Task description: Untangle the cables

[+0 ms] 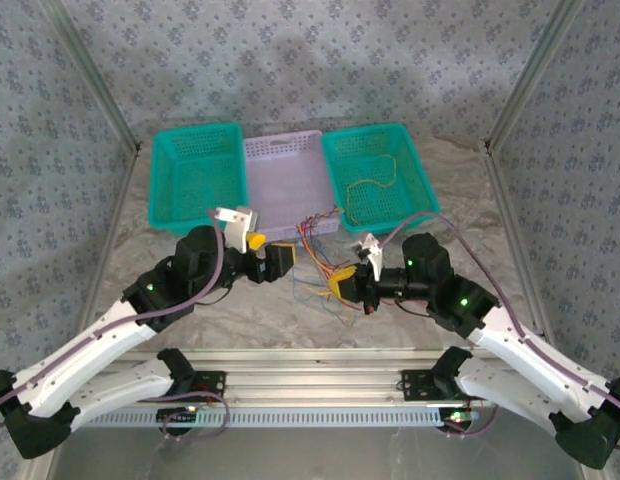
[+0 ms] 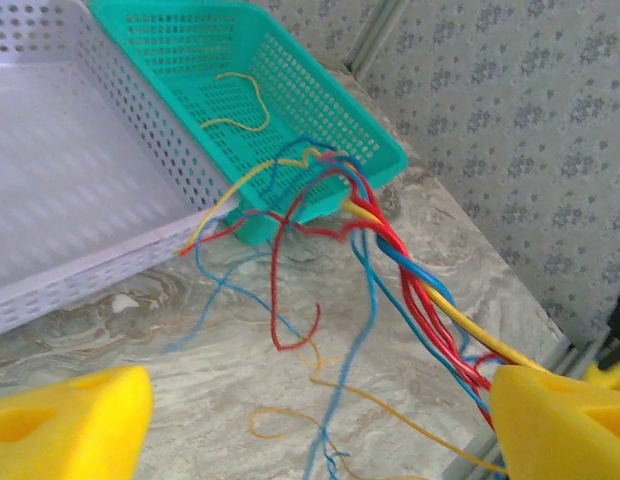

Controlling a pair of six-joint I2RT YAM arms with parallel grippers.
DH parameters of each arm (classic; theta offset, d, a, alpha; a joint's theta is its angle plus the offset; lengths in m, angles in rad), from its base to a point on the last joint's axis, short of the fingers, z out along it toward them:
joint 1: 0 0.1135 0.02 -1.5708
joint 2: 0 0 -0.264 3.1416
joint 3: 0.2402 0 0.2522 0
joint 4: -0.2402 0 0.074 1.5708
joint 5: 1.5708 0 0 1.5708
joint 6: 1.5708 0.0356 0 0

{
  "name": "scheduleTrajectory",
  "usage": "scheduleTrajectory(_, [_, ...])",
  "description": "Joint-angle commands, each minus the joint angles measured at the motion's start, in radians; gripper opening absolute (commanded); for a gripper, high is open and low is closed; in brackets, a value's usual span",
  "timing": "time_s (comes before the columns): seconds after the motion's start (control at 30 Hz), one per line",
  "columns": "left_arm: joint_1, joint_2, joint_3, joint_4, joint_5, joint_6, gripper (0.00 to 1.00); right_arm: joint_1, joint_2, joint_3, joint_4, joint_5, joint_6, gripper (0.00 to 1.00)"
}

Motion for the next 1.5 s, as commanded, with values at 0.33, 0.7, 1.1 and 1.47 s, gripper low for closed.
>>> scheduleTrajectory(0.33, [0.054, 0.059, -0.044, 0.182, 0.166, -0.154, 0.93, 0.100, 0.044, 0.061, -0.067, -0.038, -0.066, 0.00])
scheduleTrajectory(0.7, [0.054, 0.156, -0.115, 0.352, 0.288, -0.247, 0.74, 0.111, 0.080, 0.065, -0.057, 0.068, -0.061, 0.00])
scheduleTrajectory(1.1, [0.057, 0.210, -0.061, 0.370, 0.287, -0.227, 0.00, 0.115, 0.088, 0.074, -0.076, 0.073, -0.069, 0.00])
scheduleTrajectory(1.47, [0.060, 0.097, -0.080, 0.486, 0.301, -0.190, 0.00, 0.076, -0.074, 0.048, -0.039, 0.405, 0.017, 0.66])
